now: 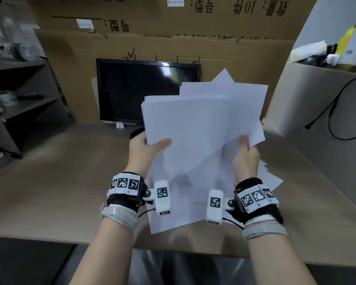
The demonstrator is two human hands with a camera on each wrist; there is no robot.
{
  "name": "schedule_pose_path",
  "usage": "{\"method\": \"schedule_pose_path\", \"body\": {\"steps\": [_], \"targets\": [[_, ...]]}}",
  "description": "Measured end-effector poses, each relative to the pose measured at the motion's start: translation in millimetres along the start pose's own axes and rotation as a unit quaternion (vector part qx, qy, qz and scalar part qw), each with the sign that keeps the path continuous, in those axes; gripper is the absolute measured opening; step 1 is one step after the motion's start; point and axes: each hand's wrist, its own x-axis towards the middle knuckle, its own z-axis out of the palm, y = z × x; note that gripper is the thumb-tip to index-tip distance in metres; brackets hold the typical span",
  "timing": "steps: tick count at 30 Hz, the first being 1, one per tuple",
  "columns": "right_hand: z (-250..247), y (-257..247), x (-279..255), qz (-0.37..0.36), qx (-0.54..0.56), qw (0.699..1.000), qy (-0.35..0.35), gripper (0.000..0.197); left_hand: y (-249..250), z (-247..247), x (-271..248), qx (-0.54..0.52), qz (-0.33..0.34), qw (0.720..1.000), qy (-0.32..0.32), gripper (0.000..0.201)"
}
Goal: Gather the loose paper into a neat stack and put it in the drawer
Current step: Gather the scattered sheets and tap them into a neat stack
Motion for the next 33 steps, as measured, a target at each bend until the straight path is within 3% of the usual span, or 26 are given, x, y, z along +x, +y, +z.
{"method": "schedule_pose_path", "body": {"steps": [3, 8, 12, 17, 22, 25, 30, 33], "targets": [[-0.2, -1.8, 1.6, -0.019, 0.004, 1.000, 0.010, 0.041, 8.3, -0.8, 3.4, 0.060, 0.039, 0.996, -0.049, 0.020], [5.8, -5.5, 2.9, -0.046, -0.012, 0.999, -0.013, 0.037, 16.1, -0.8, 14.2, 0.109, 0.053, 0.991, -0.051, 0.028], [11.3, -7.2, 1.6, -0.054, -0.007, 0.998, -0.042, 0.038, 15.5, 4.7, 11.4, 0.065, 0.047, 0.996, -0.034, 0.025], [15.5, -5.8, 4.1, -0.048, -0.009, 0.997, -0.063, 0.021, 9.3, 9.0, 9.1, 0.030, 0.025, 0.999, -0.015, 0.022], [11.1, 10.0, 7.0, -0.068, -0.074, 0.993, -0.062, 0.030, 4.3, 9.4, 12.1, -0.042, 0.018, 0.999, 0.023, 0.028], [13.6, 17.0, 9.3, -0.033, -0.075, 0.994, -0.067, 0.025, -0.7, 9.2, 12.7, -0.042, 0.022, 0.999, 0.016, 0.033], [18.0, 22.9, 9.2, 0.104, -0.047, 0.991, -0.069, 0.024, -5.0, 4.0, 10.8, 0.022, -0.005, 0.999, -0.036, 0.050], [23.7, 24.9, 5.6, 0.168, -0.022, 0.983, -0.066, 0.021, -16.0, 2.1, 5.2, 0.026, -0.037, 0.998, -0.034, 0.046]]}}
